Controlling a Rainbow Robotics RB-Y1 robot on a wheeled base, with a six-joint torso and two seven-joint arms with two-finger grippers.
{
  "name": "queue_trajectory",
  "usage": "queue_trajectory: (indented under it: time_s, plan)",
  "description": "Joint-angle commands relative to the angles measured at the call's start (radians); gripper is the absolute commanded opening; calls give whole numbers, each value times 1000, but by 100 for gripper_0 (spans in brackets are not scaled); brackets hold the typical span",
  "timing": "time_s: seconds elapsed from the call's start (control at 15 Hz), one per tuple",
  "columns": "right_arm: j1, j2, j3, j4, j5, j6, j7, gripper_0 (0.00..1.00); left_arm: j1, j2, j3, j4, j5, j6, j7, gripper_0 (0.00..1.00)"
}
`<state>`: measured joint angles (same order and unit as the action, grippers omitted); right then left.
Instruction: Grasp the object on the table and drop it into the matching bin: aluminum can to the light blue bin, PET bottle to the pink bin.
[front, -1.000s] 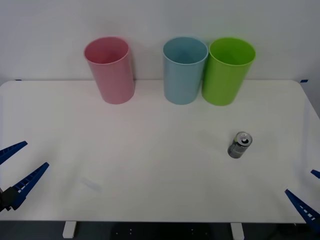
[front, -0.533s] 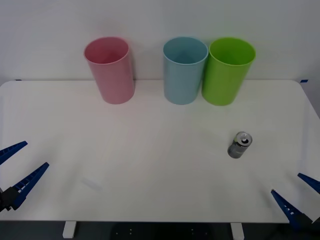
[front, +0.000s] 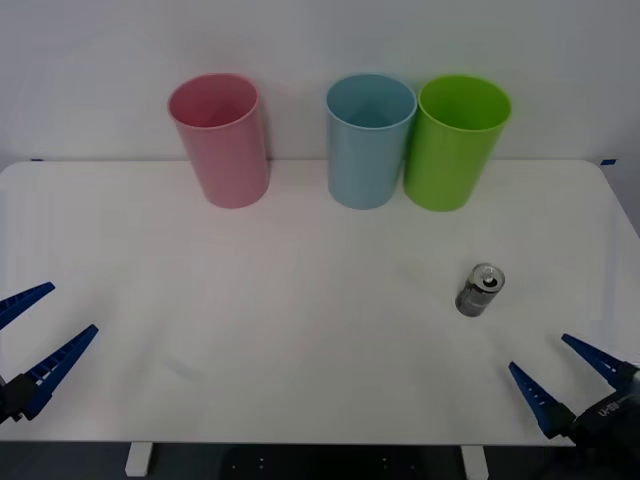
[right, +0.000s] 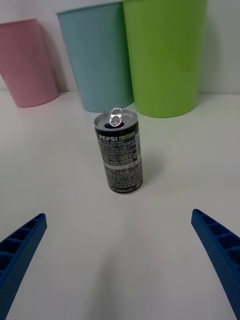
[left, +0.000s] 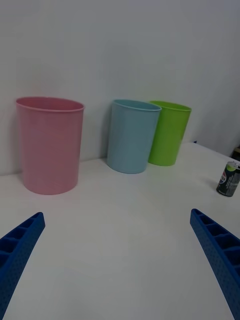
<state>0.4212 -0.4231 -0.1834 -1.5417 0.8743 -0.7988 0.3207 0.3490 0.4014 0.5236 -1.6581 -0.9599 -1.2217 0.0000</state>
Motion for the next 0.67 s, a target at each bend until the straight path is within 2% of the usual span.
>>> queue_trajectory:
  time_s: [0.07,0.27,0.67]
  plan:
    - [-33,21,30,0,11,58,8,100,0,0,0,0,0,0,0,100]
    - [-73,58,41,2,52,110,8,100,0,0,0,0,0,0,0,100]
    - [-128,58,117,0,55,234,11,100,0,0,0,0,0,0,0,100]
